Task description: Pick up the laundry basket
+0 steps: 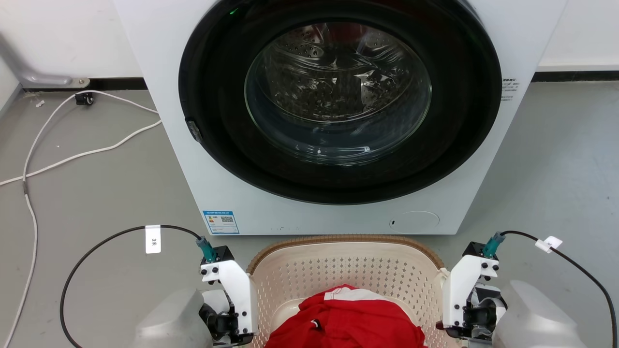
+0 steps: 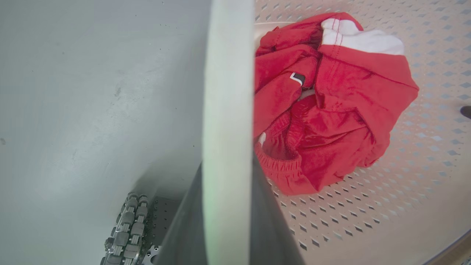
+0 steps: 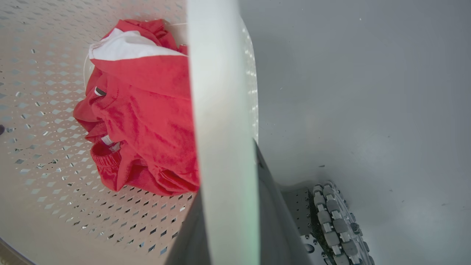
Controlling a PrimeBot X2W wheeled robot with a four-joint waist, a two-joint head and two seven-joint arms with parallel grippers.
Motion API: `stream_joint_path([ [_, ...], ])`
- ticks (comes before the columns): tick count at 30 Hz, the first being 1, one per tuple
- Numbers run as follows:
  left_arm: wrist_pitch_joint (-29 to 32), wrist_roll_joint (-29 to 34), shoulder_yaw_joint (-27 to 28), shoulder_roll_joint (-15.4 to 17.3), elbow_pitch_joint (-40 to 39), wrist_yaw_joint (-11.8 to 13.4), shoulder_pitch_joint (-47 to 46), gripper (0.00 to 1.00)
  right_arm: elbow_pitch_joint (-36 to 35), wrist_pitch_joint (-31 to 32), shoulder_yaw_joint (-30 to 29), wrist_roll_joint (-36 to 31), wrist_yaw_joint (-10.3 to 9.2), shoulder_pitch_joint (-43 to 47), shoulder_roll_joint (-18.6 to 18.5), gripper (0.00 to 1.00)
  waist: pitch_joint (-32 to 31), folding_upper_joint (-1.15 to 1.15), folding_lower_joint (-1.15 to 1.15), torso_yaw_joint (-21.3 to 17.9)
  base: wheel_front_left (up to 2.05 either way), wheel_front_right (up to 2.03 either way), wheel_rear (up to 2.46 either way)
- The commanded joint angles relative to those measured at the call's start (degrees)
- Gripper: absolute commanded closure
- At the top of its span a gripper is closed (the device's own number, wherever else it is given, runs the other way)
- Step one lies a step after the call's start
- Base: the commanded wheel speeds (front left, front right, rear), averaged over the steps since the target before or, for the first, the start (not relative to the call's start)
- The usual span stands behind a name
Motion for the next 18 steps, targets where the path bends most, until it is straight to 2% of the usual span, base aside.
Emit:
stream_joint_path([
  [1,-0.25,-0.38,-0.04,-0.28,-0.07,-0.24,0.14,1.0,-0.3,0.0,-0.44,0.38,0.67,0.36,0.61,1.0,-0.05,0.0,0.0,0.02,0.0,0.0,0.0],
  [18,-0.73,-0.76,-0.6,-0.16,0.03,-0.24,0.36,1.0,-0.3,0.17,-2.09,-1.28,0.67,0.38,0.94,1.0,-0.31,0.0,0.0,-0.05,0.0,0.0,0.0],
])
